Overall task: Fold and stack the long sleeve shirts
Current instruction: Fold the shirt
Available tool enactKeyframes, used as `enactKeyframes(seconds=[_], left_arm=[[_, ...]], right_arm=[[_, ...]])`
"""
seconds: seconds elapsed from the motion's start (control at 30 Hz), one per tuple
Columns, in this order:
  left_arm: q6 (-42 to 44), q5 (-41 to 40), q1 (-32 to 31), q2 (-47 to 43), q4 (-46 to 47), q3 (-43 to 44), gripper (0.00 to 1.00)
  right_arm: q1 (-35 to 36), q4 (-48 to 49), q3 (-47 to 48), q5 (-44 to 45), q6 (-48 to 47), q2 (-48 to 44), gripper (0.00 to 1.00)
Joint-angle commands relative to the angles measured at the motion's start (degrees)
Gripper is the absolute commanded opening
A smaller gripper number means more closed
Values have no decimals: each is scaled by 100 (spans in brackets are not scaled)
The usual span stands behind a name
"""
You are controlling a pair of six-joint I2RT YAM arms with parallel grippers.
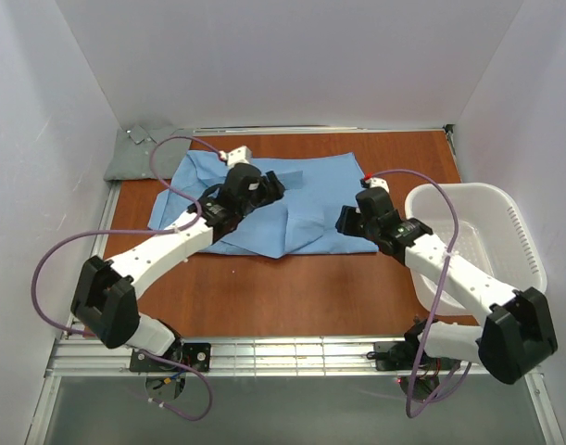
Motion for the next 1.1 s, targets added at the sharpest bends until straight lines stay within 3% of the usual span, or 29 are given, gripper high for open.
enactKeyframes(seconds=[0.0, 0.2, 0.4, 0.53, 0.8, 1.07], left_arm=[[336, -456, 611, -687, -1196, -460, 88], [485, 87, 2183, -1074, -1138, -1533, 86], [302, 650, 3309, -688, -987, -1764, 80], [73, 809, 3610, -389, -917, -1790, 76], [-261, 844, 3952, -3, -688, -2159, 72], [-367, 1011, 4954, -46, -697, -2642, 71]], right_arm=[[10, 65, 782, -519, 33, 468, 63], [36, 73, 1285, -476, 165, 1506, 62], [-60, 380, 1031, -739, 393, 2122, 50], [-271, 644, 556, -897, 587, 2157, 39], [-781, 882, -279, -1222, 754, 2376, 34], [-931, 513, -552, -810, 781, 2079, 33]])
